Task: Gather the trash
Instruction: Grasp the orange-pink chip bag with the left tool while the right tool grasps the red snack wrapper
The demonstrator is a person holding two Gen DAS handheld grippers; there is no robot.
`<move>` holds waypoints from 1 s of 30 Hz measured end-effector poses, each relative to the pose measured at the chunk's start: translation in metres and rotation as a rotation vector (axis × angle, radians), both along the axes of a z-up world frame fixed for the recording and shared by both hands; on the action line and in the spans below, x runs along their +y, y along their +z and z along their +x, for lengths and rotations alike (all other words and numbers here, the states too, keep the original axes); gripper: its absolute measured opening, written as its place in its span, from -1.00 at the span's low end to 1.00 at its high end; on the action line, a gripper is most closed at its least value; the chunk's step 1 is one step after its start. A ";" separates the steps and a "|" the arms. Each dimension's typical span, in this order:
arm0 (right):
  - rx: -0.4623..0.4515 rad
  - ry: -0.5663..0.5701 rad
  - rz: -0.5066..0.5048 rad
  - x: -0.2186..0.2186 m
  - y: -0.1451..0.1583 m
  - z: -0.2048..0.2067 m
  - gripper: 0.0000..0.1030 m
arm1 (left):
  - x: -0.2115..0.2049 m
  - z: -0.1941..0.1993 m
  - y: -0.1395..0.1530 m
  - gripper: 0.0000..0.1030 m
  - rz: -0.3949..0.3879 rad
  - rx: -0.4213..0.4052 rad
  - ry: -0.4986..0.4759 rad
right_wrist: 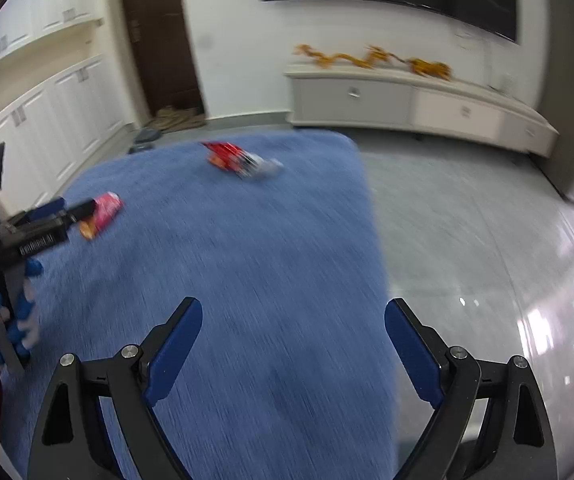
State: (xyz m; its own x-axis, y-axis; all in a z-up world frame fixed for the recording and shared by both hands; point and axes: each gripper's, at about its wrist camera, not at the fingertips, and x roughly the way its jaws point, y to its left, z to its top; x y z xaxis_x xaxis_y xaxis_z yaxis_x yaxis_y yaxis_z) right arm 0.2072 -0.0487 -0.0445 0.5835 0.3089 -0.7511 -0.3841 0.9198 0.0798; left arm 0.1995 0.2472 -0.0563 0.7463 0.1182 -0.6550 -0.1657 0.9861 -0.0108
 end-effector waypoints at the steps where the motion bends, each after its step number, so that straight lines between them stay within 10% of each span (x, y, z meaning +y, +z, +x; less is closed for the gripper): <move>1: -0.010 0.036 -0.004 0.014 0.002 0.014 0.79 | 0.004 0.004 -0.003 0.66 -0.015 0.005 -0.002; 10: 0.000 0.208 0.059 0.103 -0.005 0.125 0.65 | 0.024 0.019 -0.022 0.58 -0.136 0.053 -0.025; 18: 0.029 0.229 -0.014 0.135 -0.034 0.172 0.13 | 0.030 0.023 -0.033 -0.06 -0.209 0.093 -0.030; 22: 0.028 0.220 -0.050 0.131 -0.036 0.173 -0.49 | 0.025 0.022 -0.033 -0.33 -0.214 0.094 -0.043; 30: 0.014 0.236 0.003 0.103 -0.010 0.111 -0.55 | 0.008 -0.001 -0.021 -0.42 -0.146 0.050 -0.041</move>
State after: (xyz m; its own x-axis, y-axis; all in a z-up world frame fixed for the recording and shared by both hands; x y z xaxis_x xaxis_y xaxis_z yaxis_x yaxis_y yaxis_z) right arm 0.3178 0.0542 -0.0548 0.4842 0.4383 -0.7573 -0.5877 0.8041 0.0897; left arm 0.1986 0.2556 -0.0774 0.7144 -0.0110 -0.6996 -0.1288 0.9807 -0.1470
